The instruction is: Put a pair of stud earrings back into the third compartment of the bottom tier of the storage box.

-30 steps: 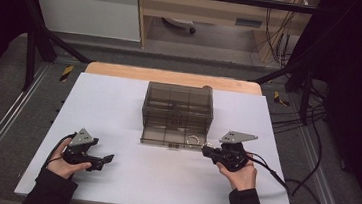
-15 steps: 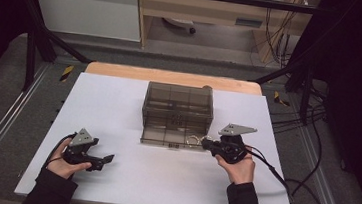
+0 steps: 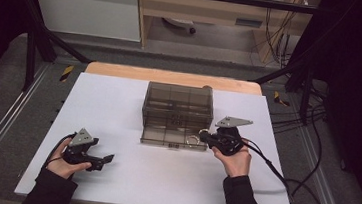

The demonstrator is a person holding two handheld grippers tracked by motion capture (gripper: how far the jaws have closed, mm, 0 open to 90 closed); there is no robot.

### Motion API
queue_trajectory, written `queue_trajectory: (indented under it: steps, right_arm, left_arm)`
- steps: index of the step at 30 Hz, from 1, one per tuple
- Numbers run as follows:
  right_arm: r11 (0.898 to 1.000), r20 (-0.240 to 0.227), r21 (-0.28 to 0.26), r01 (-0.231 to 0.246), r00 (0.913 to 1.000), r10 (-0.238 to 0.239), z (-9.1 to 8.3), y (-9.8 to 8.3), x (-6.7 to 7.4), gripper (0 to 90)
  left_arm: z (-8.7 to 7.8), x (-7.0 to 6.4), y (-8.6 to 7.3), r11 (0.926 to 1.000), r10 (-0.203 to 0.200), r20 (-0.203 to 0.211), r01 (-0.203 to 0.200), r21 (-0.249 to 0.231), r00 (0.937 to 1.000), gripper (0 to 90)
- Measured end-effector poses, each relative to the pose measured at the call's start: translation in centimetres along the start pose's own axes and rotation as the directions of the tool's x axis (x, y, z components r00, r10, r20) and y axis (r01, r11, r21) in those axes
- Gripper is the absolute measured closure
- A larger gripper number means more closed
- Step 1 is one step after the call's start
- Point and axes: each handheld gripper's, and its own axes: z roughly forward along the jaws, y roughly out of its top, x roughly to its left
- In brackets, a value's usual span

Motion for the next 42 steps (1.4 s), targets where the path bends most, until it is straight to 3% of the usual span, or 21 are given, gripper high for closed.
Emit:
queue_trajectory:
  steps: [15, 42]
  right_arm:
    - [1.0, 0.014, 0.023, -0.008, 0.9999, 0.008, 2.4, 0.7, -0.5, 86.7]
    - [0.997, 0.017, 0.067, -0.035, 0.9993, 0.034, 5.6, 0.2, -1.3, 86.7]
  left_arm:
    - [0.0, 0.0, 0.0, 1.0, 0.001, 0.003, -0.001, -0.002, 1.0, 9.7]
    - [0.0, 0.0, 0.1, 1.0, 0.001, 0.004, -0.001, -0.002, 1.0, 9.8]
